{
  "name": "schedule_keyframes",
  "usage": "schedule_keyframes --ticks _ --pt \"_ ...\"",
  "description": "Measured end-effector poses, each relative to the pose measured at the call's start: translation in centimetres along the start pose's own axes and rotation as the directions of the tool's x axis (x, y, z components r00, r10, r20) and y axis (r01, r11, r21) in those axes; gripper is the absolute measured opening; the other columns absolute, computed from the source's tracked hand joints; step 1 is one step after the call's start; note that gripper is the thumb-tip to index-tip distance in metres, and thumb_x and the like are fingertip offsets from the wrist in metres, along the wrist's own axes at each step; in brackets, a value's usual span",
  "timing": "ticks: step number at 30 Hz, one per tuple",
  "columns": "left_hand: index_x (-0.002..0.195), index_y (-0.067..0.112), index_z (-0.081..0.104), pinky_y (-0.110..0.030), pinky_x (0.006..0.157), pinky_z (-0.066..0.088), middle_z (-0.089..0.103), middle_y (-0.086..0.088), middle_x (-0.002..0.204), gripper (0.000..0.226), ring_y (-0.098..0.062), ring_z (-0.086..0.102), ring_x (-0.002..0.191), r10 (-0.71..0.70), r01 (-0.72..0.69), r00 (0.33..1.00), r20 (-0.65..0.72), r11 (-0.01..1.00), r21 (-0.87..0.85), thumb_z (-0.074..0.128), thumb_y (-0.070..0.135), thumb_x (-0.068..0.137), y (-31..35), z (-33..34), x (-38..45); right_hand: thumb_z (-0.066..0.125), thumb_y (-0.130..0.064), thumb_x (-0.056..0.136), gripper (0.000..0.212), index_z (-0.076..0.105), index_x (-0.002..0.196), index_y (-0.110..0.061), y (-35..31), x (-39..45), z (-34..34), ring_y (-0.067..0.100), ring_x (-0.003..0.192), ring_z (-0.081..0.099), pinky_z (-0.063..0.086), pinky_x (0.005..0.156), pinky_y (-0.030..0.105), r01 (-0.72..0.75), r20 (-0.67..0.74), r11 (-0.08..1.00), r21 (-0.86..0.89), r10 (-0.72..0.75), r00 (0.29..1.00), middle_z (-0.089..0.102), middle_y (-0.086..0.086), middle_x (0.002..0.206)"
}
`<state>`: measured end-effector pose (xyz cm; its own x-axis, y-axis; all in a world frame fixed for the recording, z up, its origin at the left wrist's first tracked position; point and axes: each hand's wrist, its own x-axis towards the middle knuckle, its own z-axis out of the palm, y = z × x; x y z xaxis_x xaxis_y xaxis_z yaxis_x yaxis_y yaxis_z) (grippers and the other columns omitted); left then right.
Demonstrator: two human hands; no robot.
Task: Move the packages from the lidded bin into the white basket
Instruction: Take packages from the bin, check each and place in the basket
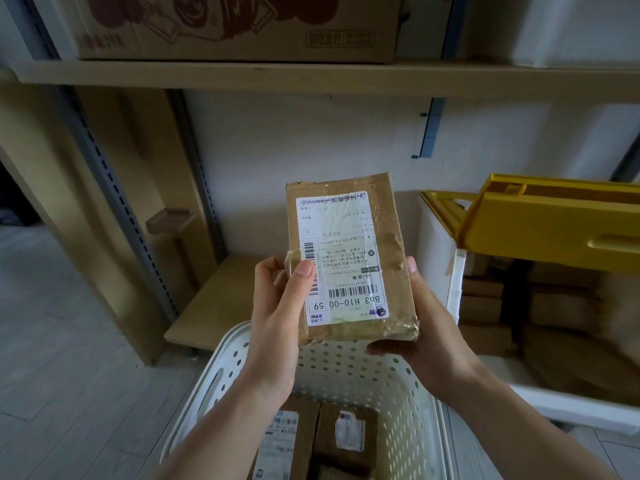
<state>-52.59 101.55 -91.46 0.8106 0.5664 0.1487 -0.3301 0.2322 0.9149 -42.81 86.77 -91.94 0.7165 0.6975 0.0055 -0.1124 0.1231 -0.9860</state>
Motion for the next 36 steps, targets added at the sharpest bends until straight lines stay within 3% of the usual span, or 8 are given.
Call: schedule_keyframes --ticks 7,12,17,21,24,29,33,36 --pt "0.14 0.022 0.035 -0.037 0.086 0.062 0.073 -0.003 0.118 0.059 -0.022 0.071 0.112 0.083 -0.083 0.997 -0.001 0.996 0.034 0.059 0.034 0.088 0.2 0.1 0.2 0.046 -0.071 0.091 0.075 0.048 0.144 -0.018 0.0 -0.3 0.1 0.033 0.121 0.065 0.059 0.091 0.046 -0.015 0.016 0.984 0.176 0.012 1.0 0.068 0.013 0.132" --pt "0.153 0.05 0.019 -0.059 0.1 0.052 0.071 -0.005 0.125 0.088 -0.025 0.07 0.117 0.107 -0.119 0.989 -0.106 0.987 -0.109 0.069 0.028 0.084 1.2 0.2 0.7 0.09 -0.041 0.072 0.104 0.031 0.152 -0.01 0.9 -0.3 0.7 0.035 0.112 0.066 0.034 0.118 0.058 -0.038 0.174 0.907 0.42 -0.04 0.984 0.067 0.016 0.123" --pt "0.149 0.06 0.019 -0.058 0.105 0.048 0.065 -0.009 0.133 0.106 -0.028 0.065 0.123 0.105 -0.105 0.994 -0.041 0.995 0.004 0.084 0.031 0.072 0.8 -0.1 0.6 0.097 -0.033 0.06 0.097 0.044 0.142 -0.029 1.3 -0.5 1.7 0.037 0.118 0.067 0.053 0.101 0.051 -0.08 0.159 0.94 0.331 0.028 0.987 0.065 0.013 0.136" --pt "0.149 0.038 0.036 -0.051 0.102 0.051 0.071 -0.004 0.125 0.077 -0.024 0.069 0.115 0.089 -0.095 0.988 -0.127 0.995 -0.042 0.071 0.035 0.08 2.4 -1.5 1.7 0.073 -0.026 0.075 0.069 0.044 0.137 -0.038 0.5 -0.1 1.6 0.033 0.108 0.069 0.057 0.088 0.051 0.014 0.068 0.974 0.225 -0.03 0.997 0.07 0.007 0.127" --pt "0.139 0.016 0.051 -0.041 0.093 0.053 0.07 -0.012 0.124 0.072 -0.028 0.067 0.112 -0.007 0.003 0.992 -0.125 1.0 -0.03 0.073 0.044 0.076 3.7 -2.8 2.3 0.075 -0.034 0.07 0.083 0.035 0.142 -0.045 0.4 0.1 1.5 0.033 0.103 0.07 0.055 0.084 0.054 0.035 0.006 0.977 0.212 -0.037 0.999 0.072 0.009 0.122" --pt "0.114 0.014 0.049 -0.052 0.106 0.045 0.073 -0.013 0.12 0.042 -0.036 0.064 0.121 -0.064 0.068 0.997 -0.05 0.995 0.076 0.064 0.032 0.08 3.5 -4.1 2.2 0.082 -0.024 0.075 0.061 0.041 0.12 -0.025 -0.3 0.4 1.3 0.034 0.097 0.072 0.06 0.077 0.051 0.118 -0.18 0.933 0.339 -0.059 0.982 0.075 0.012 0.111" --pt "0.146 0.037 0.032 -0.046 0.103 0.047 0.074 0.002 0.123 0.079 -0.023 0.067 0.12 -0.034 0.012 0.994 0.107 0.979 0.204 0.068 0.021 0.078 3.2 -4.4 1.7 0.077 -0.019 0.068 0.046 0.045 0.101 -0.014 -1.1 0.3 1.4 0.021 0.082 0.072 0.06 0.062 0.029 0.214 -0.233 0.916 0.34 -0.139 0.963 0.072 0.011 0.098" --pt "0.148 0.04 0.031 -0.048 0.104 0.049 0.069 0.004 0.132 0.093 -0.02 0.064 0.125 -0.082 0.024 0.975 0.207 0.963 0.269 0.079 0.021 0.071 3.3 -4.6 2.0 0.075 -0.015 0.069 0.045 0.055 0.109 -0.011 -1.0 0.4 1.4 0.022 0.094 0.074 0.059 0.068 0.023 0.229 -0.225 0.928 0.292 -0.166 0.96 0.075 0.011 0.107"
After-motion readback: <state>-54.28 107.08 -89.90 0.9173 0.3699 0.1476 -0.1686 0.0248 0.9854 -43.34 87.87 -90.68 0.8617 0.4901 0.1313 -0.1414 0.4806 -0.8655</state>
